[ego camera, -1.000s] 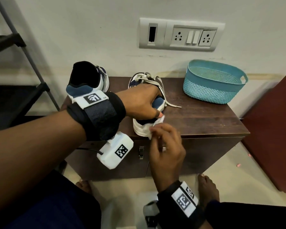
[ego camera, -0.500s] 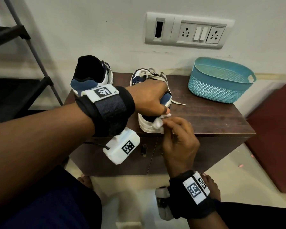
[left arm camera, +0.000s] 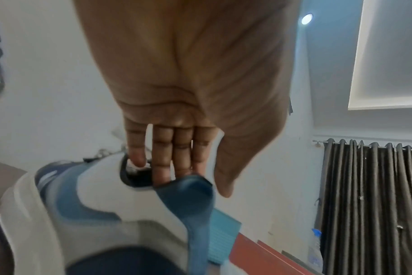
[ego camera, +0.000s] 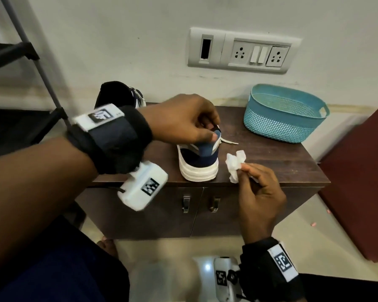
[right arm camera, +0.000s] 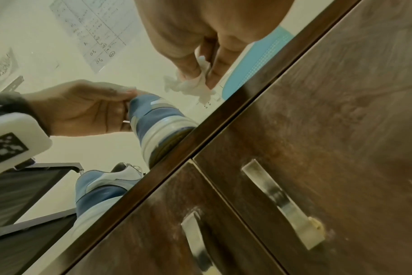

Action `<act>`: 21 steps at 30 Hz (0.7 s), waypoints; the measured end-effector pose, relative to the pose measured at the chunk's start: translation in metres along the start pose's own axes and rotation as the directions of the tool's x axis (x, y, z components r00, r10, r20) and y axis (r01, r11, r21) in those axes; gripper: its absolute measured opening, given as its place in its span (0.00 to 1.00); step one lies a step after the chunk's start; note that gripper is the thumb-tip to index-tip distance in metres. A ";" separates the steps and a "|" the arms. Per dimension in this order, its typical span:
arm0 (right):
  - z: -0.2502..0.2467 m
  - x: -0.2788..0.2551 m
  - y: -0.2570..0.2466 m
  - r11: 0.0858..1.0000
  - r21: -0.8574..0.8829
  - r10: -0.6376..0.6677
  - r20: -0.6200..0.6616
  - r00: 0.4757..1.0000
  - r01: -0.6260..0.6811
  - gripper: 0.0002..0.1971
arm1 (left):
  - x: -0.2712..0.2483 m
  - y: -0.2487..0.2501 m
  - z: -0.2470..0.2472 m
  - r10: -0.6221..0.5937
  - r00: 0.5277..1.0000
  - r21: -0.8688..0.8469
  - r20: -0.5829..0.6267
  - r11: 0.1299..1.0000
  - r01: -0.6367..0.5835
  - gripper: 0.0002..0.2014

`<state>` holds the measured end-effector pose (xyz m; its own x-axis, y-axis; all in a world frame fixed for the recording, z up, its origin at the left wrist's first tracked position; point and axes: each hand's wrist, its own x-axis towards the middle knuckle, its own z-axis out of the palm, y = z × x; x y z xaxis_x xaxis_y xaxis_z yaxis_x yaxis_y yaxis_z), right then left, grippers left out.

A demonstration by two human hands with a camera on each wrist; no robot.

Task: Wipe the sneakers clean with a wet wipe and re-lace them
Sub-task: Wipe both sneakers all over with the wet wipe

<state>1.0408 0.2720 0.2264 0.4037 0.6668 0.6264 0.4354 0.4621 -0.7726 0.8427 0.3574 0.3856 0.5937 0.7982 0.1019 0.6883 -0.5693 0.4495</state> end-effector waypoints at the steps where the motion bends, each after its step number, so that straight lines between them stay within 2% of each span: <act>1: -0.001 -0.003 0.000 1.000 0.017 -0.004 0.008 1.000 0.004 0.10 | -0.003 -0.003 -0.007 0.024 1.000 -0.017 -0.013 1.000 -0.024 0.15; 3: 0.001 -0.010 -0.003 0.999 0.045 -0.022 0.061 0.998 0.019 0.12 | -0.009 -0.011 -0.015 0.048 0.999 0.002 -0.005 0.999 -0.048 0.12; 5: 0.007 -0.015 -0.008 0.996 0.072 -0.065 0.140 0.988 0.055 0.13 | -0.012 -0.019 -0.015 0.061 0.997 0.005 0.052 0.998 -0.062 0.10; 7: 0.015 -0.018 -0.014 0.992 0.073 -0.114 0.183 0.977 0.102 0.13 | -0.012 -0.022 -0.009 0.068 0.994 -0.011 0.088 0.998 -0.067 0.11; 13: 0.016 -0.023 -0.018 0.977 -0.071 -0.182 0.221 0.958 0.202 0.11 | -0.004 -0.021 0.004 0.055 0.998 -0.048 0.032 0.997 -0.054 0.18; 15: 0.013 -0.020 -0.019 0.983 -0.087 -0.144 0.185 0.972 0.162 0.09 | -0.001 -0.019 0.010 0.066 0.998 -0.072 0.008 0.995 -0.065 0.17; 18: 0.012 -0.006 -0.020 0.997 -0.075 -0.017 0.112 0.994 0.026 0.05 | 0.006 -0.014 0.021 0.082 0.994 -0.072 -0.070 0.994 -0.087 0.11; 21: 0.007 0.005 -0.017 1.000 -0.029 -0.006 0.098 0.995 0.008 0.06 | 0.014 -0.008 0.030 0.103 0.987 -0.009 -0.127 0.994 -0.105 0.15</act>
<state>1.0292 0.2716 0.2423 0.3207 0.7182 0.6175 0.4621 0.4505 -0.7639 0.8582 0.3672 0.3574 0.6039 0.7537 0.2593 0.6183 -0.6483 0.4443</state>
